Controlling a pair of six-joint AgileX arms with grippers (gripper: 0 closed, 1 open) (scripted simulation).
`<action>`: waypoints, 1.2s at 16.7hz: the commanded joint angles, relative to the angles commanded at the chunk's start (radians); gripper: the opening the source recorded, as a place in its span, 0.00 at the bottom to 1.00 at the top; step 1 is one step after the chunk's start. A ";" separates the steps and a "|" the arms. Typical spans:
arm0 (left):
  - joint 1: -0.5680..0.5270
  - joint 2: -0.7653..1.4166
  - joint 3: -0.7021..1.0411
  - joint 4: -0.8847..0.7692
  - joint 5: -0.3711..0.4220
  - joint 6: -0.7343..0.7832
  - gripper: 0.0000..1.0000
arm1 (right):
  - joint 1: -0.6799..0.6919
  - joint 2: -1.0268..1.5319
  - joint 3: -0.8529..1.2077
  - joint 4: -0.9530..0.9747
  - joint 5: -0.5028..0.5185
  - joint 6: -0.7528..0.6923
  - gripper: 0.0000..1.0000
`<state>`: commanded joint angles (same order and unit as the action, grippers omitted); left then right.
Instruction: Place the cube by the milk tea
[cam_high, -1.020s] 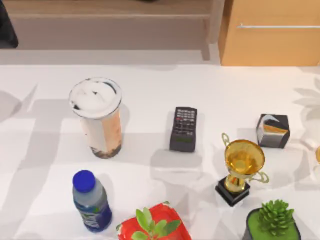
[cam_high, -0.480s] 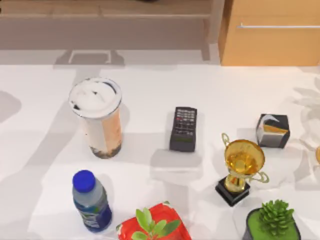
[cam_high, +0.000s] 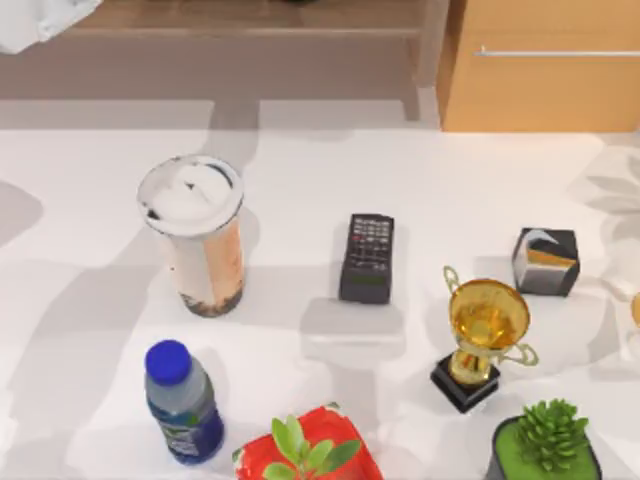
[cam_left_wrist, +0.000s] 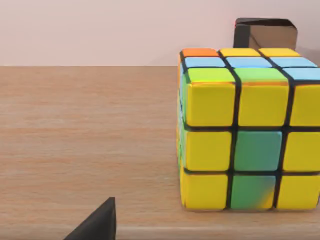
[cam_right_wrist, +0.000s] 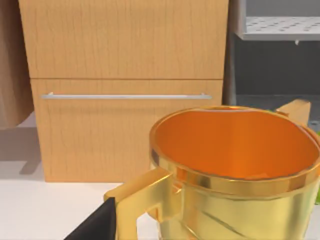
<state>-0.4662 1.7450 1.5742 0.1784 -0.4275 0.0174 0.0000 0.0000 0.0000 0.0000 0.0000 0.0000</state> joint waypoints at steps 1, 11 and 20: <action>-0.003 0.011 0.010 0.001 -0.002 0.000 1.00 | 0.000 0.000 0.000 0.000 0.000 0.000 1.00; 0.009 0.033 0.066 -0.033 0.009 0.000 1.00 | 0.000 0.000 0.000 0.000 0.000 0.000 1.00; 0.049 0.231 0.301 -0.071 0.053 -0.001 1.00 | 0.000 0.000 0.000 0.000 0.000 0.000 1.00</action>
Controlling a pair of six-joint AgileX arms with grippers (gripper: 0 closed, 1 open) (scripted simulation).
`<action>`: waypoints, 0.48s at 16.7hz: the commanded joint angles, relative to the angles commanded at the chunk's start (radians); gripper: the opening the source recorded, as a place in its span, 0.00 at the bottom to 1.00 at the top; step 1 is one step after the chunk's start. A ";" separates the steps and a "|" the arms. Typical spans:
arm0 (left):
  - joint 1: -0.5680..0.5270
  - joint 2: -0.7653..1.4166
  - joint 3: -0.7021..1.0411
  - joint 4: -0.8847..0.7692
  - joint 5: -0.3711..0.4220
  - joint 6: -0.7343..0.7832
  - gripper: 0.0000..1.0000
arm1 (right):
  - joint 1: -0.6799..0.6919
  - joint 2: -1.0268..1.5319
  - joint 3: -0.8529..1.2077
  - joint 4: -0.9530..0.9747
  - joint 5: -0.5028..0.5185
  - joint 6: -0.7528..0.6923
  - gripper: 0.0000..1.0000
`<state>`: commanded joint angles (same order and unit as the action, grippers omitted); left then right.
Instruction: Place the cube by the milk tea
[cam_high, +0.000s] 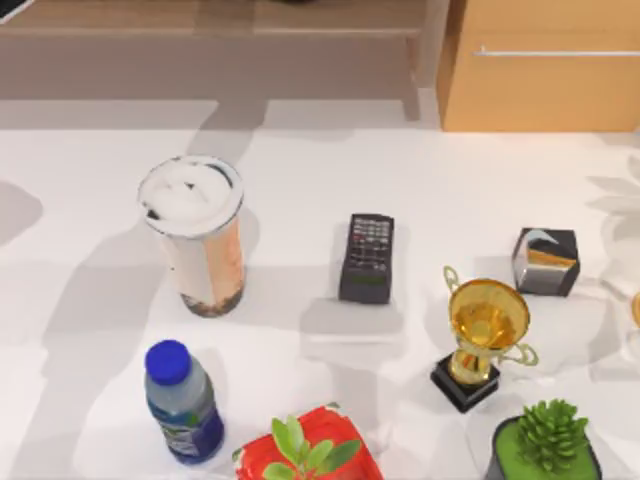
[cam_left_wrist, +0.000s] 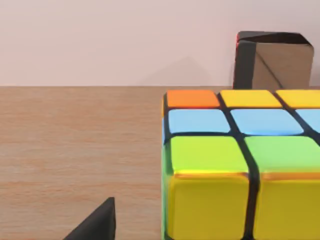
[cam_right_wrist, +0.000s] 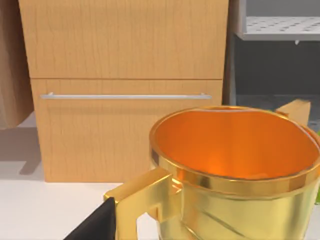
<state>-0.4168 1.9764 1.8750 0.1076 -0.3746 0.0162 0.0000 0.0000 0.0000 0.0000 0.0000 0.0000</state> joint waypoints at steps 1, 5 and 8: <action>0.002 0.009 0.009 0.000 0.002 0.000 1.00 | 0.000 0.000 0.000 0.000 0.000 0.000 1.00; 0.002 0.010 0.010 0.000 0.002 0.000 1.00 | 0.000 0.000 0.000 0.000 0.000 0.000 1.00; 0.002 0.010 0.010 0.000 0.002 0.000 0.77 | 0.000 0.000 0.000 0.000 0.000 0.000 1.00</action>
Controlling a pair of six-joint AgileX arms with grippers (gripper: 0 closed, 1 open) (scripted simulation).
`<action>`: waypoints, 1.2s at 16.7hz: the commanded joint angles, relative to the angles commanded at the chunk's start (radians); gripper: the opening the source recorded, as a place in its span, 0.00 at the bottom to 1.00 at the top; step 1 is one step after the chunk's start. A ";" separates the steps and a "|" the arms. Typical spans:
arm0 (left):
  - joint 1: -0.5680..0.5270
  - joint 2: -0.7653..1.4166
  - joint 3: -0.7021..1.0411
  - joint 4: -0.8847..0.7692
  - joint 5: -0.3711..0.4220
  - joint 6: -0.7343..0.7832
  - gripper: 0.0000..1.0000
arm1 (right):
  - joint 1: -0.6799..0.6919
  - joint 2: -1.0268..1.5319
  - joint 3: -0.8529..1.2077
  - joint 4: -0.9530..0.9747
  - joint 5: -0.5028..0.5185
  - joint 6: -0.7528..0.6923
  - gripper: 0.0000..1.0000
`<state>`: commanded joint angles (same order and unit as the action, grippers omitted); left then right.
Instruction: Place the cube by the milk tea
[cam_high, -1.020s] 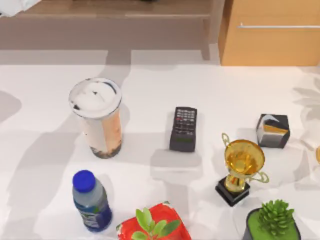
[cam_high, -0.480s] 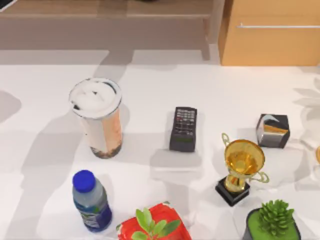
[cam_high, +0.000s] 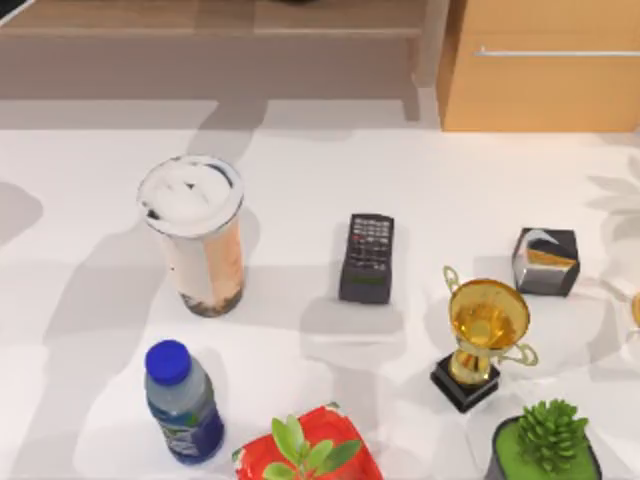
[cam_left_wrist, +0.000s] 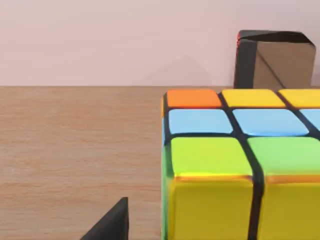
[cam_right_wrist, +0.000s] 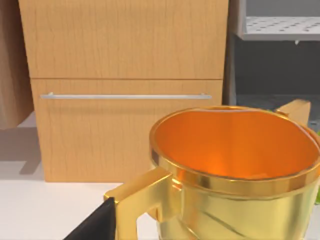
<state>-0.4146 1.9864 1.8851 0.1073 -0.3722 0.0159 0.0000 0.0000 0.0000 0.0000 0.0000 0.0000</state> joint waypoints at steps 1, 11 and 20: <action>0.000 0.000 0.000 0.000 0.000 0.000 0.70 | 0.000 0.000 0.000 0.000 0.000 0.000 1.00; 0.000 0.000 0.000 0.000 0.000 0.000 0.00 | 0.000 0.000 0.000 0.000 0.000 0.000 1.00; -0.003 -0.003 0.003 0.000 0.000 0.001 0.00 | 0.000 0.000 0.000 0.000 0.000 0.000 1.00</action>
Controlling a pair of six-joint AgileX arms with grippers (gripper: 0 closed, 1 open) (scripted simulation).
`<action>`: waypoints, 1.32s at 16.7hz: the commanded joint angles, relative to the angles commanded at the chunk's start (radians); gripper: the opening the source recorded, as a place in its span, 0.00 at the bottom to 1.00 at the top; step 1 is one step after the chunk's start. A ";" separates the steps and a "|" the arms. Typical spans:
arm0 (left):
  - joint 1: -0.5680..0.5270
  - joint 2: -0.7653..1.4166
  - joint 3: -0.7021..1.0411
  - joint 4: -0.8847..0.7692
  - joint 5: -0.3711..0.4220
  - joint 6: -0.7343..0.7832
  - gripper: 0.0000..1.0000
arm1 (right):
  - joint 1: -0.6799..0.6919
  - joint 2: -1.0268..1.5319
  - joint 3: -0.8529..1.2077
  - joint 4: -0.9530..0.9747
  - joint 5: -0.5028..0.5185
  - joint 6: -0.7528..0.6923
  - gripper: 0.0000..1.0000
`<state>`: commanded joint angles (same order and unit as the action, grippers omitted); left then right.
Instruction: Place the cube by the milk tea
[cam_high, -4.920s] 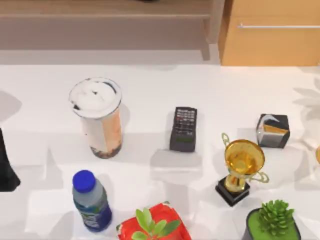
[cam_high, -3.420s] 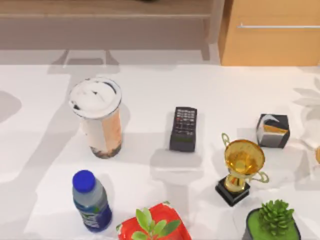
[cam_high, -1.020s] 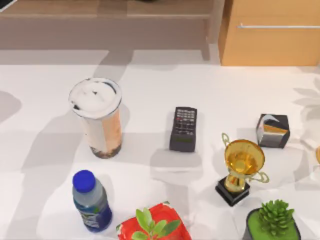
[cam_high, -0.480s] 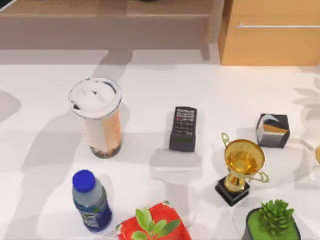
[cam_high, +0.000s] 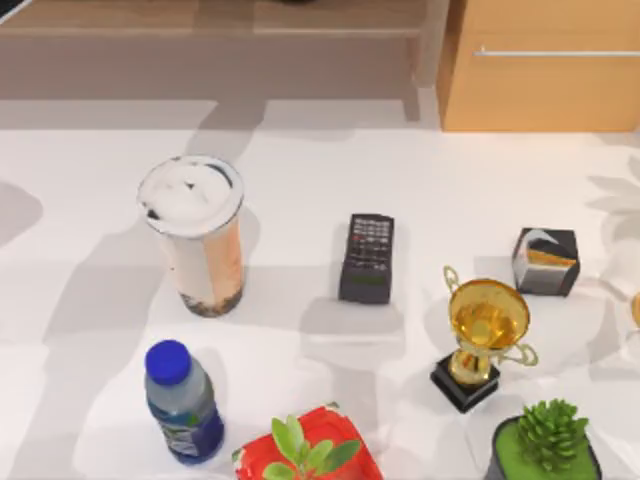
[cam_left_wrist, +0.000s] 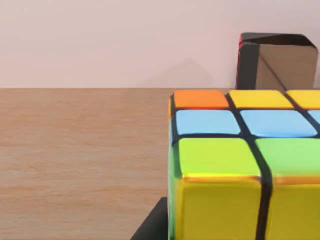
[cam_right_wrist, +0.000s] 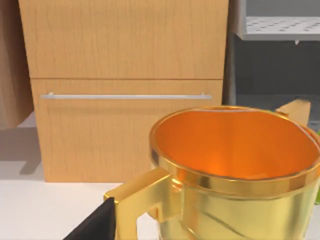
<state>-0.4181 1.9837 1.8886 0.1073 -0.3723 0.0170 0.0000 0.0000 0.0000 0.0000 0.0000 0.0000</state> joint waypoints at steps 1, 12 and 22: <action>-0.002 -0.004 0.009 -0.002 0.001 -0.001 0.00 | 0.000 0.000 0.000 0.000 0.000 0.000 1.00; 0.014 -0.028 0.054 -0.073 0.032 0.006 0.00 | 0.000 0.000 0.000 0.000 0.000 0.000 1.00; 0.250 -0.331 -0.108 -0.780 0.342 0.009 0.00 | 0.000 0.000 0.000 0.000 0.000 0.000 1.00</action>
<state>-0.1681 1.6531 1.7803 -0.6731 -0.0301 0.0262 0.0000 0.0000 0.0000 0.0000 0.0000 0.0000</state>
